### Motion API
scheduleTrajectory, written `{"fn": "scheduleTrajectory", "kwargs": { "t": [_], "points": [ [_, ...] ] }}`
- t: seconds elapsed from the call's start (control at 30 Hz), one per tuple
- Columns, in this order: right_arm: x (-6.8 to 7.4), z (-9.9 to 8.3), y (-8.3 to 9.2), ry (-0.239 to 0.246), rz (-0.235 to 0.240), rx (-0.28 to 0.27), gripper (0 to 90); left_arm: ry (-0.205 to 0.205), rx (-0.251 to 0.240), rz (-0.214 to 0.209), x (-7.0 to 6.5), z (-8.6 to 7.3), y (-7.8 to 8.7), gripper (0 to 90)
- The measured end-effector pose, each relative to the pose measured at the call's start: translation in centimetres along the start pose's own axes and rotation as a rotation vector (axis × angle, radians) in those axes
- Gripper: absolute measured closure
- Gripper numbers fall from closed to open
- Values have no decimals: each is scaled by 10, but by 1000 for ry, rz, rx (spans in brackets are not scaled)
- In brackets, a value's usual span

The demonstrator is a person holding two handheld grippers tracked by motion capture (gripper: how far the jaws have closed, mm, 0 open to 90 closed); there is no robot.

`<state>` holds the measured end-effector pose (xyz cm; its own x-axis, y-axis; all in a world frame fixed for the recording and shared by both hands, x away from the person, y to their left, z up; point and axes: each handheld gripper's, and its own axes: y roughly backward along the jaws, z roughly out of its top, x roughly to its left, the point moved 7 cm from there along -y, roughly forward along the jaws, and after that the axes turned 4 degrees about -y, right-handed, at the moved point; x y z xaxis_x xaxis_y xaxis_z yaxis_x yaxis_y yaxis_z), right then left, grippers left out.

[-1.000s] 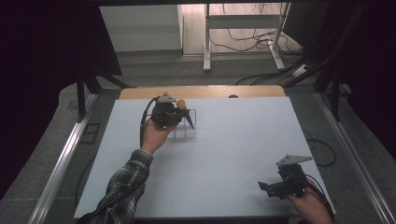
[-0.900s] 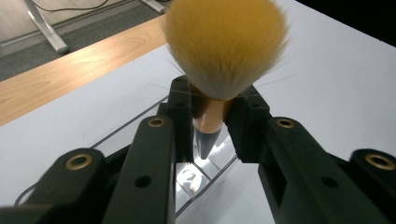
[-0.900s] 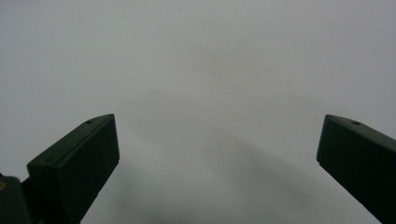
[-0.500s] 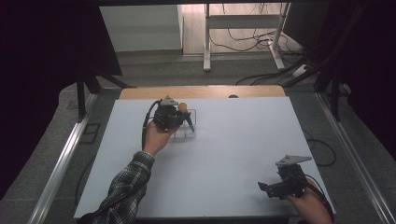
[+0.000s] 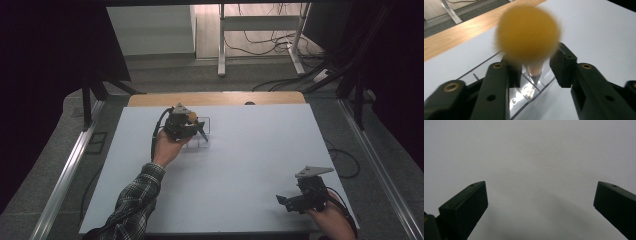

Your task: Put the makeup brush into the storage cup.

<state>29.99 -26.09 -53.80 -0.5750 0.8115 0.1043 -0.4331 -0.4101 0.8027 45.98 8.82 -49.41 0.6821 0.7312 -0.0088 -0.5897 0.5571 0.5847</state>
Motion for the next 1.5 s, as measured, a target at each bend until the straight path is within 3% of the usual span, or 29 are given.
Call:
{"fn": "scheduleTrajectory", "kwargs": {
  "t": [0.47,0.67,0.93,1.5],
  "points": [
    [0,0,0,2,-1,1,0,17,-3,-10,-2,4,5,198],
    [0,0,0,2,-2,-1,0,19,10,-29,-4,5,8,92],
    [1,0,0,2,-1,1,0,5,15,-60,-8,6,14,35],
    [0,1,0,5,-1,-1,0,-39,17,-54,-12,5,27,18]
  ]
}}
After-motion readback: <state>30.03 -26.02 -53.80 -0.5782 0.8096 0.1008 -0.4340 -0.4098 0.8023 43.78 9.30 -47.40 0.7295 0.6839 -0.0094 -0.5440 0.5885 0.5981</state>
